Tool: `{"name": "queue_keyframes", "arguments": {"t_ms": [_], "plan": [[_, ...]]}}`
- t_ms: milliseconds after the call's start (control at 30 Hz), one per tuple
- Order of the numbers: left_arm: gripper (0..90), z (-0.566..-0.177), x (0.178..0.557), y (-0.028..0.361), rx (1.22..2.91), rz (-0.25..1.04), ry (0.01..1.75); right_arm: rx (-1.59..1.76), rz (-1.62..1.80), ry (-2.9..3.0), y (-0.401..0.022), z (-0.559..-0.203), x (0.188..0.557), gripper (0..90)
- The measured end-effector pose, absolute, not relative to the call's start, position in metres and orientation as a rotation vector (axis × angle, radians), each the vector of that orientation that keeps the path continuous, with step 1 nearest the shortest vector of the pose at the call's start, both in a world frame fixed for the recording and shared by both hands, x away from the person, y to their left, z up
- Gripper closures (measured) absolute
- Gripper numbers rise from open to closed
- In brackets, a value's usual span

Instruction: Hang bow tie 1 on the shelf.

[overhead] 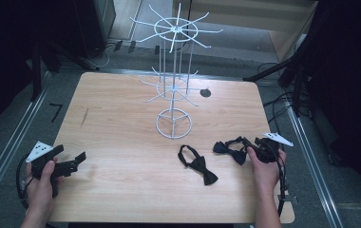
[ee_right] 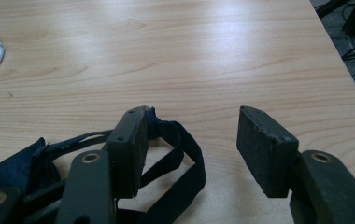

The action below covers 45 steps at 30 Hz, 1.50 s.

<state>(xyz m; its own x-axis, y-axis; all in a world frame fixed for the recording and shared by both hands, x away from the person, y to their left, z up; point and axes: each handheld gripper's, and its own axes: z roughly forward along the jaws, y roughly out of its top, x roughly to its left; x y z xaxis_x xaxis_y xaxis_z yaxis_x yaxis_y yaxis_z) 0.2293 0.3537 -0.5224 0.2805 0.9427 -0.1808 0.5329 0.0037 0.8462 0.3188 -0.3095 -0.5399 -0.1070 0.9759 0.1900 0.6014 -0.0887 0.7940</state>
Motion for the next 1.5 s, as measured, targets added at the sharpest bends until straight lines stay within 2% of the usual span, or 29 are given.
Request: {"name": "queue_keyframes", "arguments": {"t_ms": [200,300,700,867,900,1000,1500], "plan": [[1.6,-0.522,0.229,0.354,1.654,0.575,1.373,1.749,1.046,1.737,-0.311,-0.543,0.318,52.0],[1.6,-0.522,0.229,0.354,1.653,0.574,1.374,1.785,1.022,1.738,-0.312,-0.547,0.318,58.5],[1.6,-0.522,0.229,0.354,1.653,0.571,1.373,1.792,0.984,1.735,-0.311,-0.549,0.315,68.4],[1.6,-0.522,0.229,0.354,1.654,0.57,1.374,1.776,0.945,1.735,-0.308,-0.549,0.314,76.3],[1.6,-0.522,0.229,0.354,1.654,0.57,1.374,1.762,0.933,1.743,-0.307,-0.549,0.314,82.8],[1.6,-0.522,0.229,0.354,1.653,0.571,1.374,1.757,0.936,1.749,-0.307,-0.548,0.313,90.0],[1.6,-0.522,0.23,0.354,1.655,0.57,1.374,1.57,1.101,1.7,-0.293,-0.516,0.299,90.0]]}}
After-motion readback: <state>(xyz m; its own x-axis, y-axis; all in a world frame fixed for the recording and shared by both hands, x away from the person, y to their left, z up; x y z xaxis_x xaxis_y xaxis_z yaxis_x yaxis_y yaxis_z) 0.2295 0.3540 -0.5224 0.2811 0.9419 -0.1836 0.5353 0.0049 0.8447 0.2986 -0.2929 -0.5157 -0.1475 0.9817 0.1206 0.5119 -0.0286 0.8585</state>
